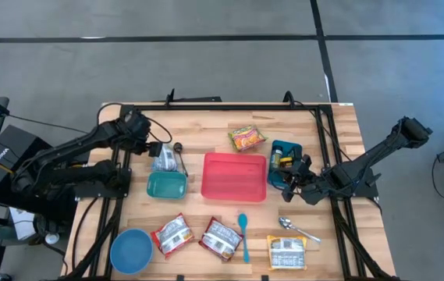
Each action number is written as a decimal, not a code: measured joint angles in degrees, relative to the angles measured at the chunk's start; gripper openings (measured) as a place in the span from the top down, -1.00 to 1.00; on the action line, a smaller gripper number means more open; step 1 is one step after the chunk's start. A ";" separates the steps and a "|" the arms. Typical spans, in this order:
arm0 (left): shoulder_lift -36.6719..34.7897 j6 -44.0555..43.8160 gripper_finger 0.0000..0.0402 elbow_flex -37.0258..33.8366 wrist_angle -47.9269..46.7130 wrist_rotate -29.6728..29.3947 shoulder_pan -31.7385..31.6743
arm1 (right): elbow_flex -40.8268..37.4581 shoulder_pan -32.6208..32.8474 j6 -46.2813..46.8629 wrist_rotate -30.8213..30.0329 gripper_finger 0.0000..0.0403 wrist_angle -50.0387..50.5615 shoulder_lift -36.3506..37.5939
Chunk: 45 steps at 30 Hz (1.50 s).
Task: Pick & Place Food Item
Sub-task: Put the blue noodle pack into the red bin
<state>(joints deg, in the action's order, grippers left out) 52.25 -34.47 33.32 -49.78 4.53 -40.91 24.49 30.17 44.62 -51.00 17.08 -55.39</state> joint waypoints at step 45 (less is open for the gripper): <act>0.00 0.42 0.48 -6.97 12.61 1.01 0.00 | 0.00 0.00 -0.02 0.00 1.00 0.01 0.01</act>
<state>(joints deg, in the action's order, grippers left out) 52.25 -34.05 26.35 -37.17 5.54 -40.91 24.49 30.17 44.60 -51.00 17.09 -55.38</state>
